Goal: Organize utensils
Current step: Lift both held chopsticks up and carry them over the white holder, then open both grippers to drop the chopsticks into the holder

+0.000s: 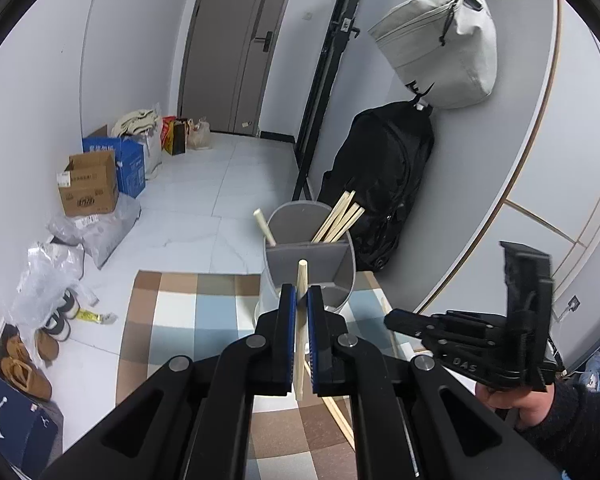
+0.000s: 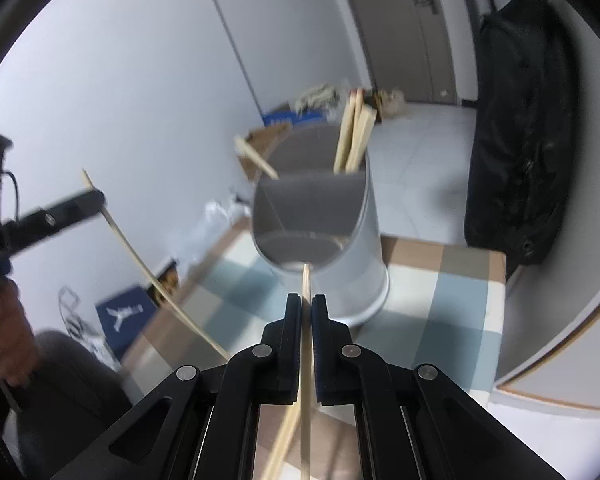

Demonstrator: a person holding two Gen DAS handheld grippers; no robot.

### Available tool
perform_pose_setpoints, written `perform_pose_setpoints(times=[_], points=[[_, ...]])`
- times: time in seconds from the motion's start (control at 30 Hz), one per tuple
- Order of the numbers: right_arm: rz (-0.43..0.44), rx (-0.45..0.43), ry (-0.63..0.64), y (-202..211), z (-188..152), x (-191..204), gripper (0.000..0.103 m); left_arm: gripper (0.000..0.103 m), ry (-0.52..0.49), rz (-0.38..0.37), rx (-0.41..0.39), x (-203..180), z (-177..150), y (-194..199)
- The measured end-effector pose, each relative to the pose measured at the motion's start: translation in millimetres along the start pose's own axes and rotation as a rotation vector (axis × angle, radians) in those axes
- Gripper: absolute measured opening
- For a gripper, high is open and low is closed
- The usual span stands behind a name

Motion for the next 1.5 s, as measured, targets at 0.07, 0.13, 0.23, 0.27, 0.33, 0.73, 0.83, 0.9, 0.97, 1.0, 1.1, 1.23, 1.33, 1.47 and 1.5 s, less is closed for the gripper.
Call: perform_pose_setpoints(times=[0.07, 0.13, 0.23, 0.27, 0.33, 0.73, 0.83, 0.9, 0.97, 1.0, 1.1, 1.23, 1.33, 1.47, 1.5], points=[[0.009, -0.053, -0.035, 14.8, 10.1, -1.1, 0.004, 0.002, -0.007, 0.002, -0.002, -4.9, 7.0, 1.0], [0.018, -0.097, -0.059, 28.2, 22.4, -3.1, 0.004, 0.002, -0.016, -0.003, -0.008, -10.8, 18.3, 3.9], [0.019, -0.184, -0.088, 51.5, 48.4, 0.0, 0.004, 0.002, -0.022, -0.016, -0.016, -18.5, 33.5, 5.7], [0.016, -0.211, -0.098, 57.5, 58.0, 0.5, 0.004, 0.002, -0.033, -0.015, -0.026, -21.8, 43.5, 7.7], [0.013, -0.262, -0.119, 70.4, 79.6, 0.5, 0.004, 0.002, -0.048, -0.018, -0.038, -27.4, 54.9, 10.0], [-0.059, -0.448, -0.213, 78.9, 190.3, -4.8, 0.004, 0.002, -0.116, -0.011, -0.094, -33.9, 126.6, 3.5], [-0.075, -0.46, -0.224, 66.4, 206.0, -4.9, 0.004, 0.002, -0.107, -0.002, -0.104, -28.0, 136.2, -3.2], [-0.089, -0.475, -0.223, 57.7, 213.4, -5.2, 0.004, 0.002, -0.103, -0.006, -0.105, -25.4, 139.2, -7.6], [-0.104, -0.487, -0.227, 50.9, 218.0, -7.3, 0.004, 0.002, -0.106, 0.004, -0.1, -20.3, 140.3, -16.7], [-0.111, -0.491, -0.234, 45.1, 219.8, -8.7, 0.004, 0.002, -0.107, 0.006, -0.095, -19.3, 140.3, -21.3], [-0.121, -0.497, -0.254, 29.7, 221.5, -13.2, 0.004, 0.002, -0.107, 0.007, -0.072, -10.9, 136.9, -37.1], [-0.144, -0.501, -0.285, 10.6, 217.4, -21.5, 0.004, 0.002, -0.092, 0.009, -0.044, 4.2, 130.4, -55.9], [-0.16, -0.49, -0.306, -2.8, 212.7, -23.8, 0.004, 0.002, -0.084, 0.008, -0.034, 13.5, 127.2, -67.6], [-0.192, -0.496, -0.306, -18.4, 209.2, -25.7, 0.004, 0.002, -0.076, 0.015, -0.035, 20.4, 124.8, -78.0], [-0.199, -0.503, -0.297, -20.6, 208.1, -24.4, 0.004, 0.002, -0.069, 0.017, -0.034, 24.5, 122.4, -80.8]])
Point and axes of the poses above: each gripper's, at about its wrist camera, not at the fingertips, and y roughly against the way its jaws point, x to its left, z to its top, the point moved 6 cm from there along -y, roughly the way its jaws point, and after that the axes turned 9 degrees about -z, right-handed, at the moved point
